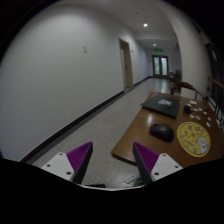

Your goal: Arrange mouse

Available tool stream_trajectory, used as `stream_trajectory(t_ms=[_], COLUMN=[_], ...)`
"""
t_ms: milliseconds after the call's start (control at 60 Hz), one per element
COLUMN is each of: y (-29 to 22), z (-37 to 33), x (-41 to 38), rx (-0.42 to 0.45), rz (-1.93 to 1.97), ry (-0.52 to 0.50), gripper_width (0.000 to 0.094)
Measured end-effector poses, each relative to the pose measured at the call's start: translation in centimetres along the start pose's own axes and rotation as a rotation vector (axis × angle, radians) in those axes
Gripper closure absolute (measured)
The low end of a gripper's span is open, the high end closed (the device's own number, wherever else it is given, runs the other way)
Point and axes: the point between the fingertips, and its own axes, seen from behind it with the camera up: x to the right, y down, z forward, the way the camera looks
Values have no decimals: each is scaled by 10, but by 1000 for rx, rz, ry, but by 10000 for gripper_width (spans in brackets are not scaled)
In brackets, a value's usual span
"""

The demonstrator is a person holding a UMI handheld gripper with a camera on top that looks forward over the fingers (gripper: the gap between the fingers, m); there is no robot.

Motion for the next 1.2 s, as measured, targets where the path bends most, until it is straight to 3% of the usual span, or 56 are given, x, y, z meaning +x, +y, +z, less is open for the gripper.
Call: stream_trajectory(t_ms=[267,400,617,1000,1117,1200], y=[-13,-8,14,0,-13,-14], z=[1,11,43,93,109,116], x=[122,177,208,246,256,256], rx=[32,7,-83,-129,-123,-150], rz=[2,12,-47,24,10,50], ry=[195,271,269,296,313,289], gripper_width=[116,117,114,112,197,361])
